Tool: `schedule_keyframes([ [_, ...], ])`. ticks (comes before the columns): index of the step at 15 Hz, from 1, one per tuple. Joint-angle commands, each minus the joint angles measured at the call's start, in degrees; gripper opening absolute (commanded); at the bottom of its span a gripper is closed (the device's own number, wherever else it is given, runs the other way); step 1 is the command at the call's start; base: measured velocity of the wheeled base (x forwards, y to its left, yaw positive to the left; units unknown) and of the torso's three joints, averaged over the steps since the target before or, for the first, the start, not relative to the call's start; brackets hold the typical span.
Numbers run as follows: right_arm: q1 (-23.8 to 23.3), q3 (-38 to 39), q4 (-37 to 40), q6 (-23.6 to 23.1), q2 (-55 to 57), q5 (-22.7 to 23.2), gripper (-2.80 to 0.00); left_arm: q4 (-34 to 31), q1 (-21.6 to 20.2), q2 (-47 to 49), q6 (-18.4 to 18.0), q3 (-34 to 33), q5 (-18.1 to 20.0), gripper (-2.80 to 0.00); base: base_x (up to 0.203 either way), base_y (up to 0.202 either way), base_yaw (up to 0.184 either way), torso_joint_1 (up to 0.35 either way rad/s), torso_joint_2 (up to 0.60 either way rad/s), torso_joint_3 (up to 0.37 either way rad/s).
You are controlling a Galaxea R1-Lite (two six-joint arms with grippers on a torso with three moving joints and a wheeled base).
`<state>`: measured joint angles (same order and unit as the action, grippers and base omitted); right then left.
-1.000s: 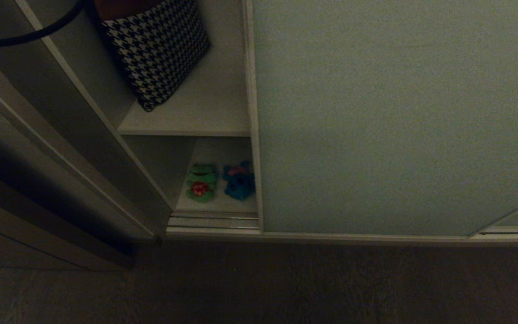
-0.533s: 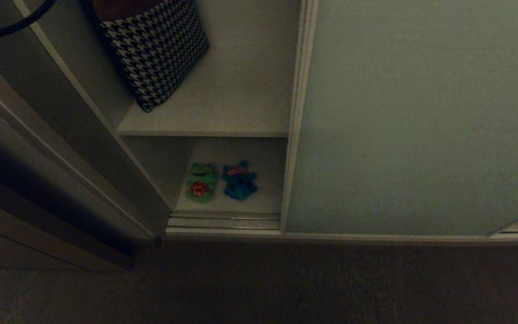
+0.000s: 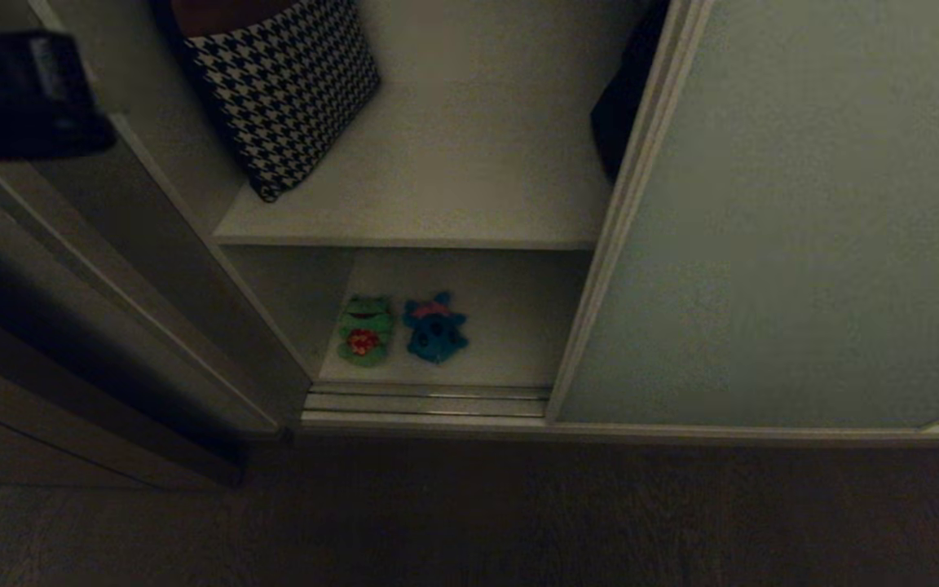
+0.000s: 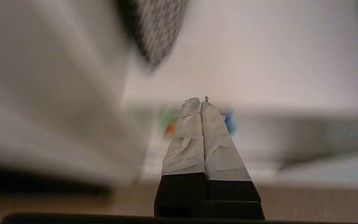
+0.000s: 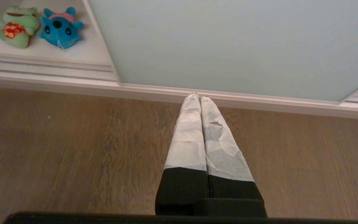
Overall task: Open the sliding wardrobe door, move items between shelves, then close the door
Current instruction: Open the door
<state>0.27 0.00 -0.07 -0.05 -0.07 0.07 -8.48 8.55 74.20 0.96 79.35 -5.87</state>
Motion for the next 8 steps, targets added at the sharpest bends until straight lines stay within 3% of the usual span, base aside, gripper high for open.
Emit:
schedule_keyframes([
  [1,0.08,0.00,-0.01,-0.03,-0.10,0.01,-2.80,-0.14,-3.05,-14.48,0.19,-12.66,0.48,-2.80,0.000,0.000,0.000,0.000,0.00,0.000],
  [8,0.08,0.00,-0.01,-0.03,-0.10,0.01,-2.80,-1.46,-10.33,-55.22,-0.81,-58.41,10.04,-2.80,0.000,0.000,0.000,0.000,0.00,0.000],
])
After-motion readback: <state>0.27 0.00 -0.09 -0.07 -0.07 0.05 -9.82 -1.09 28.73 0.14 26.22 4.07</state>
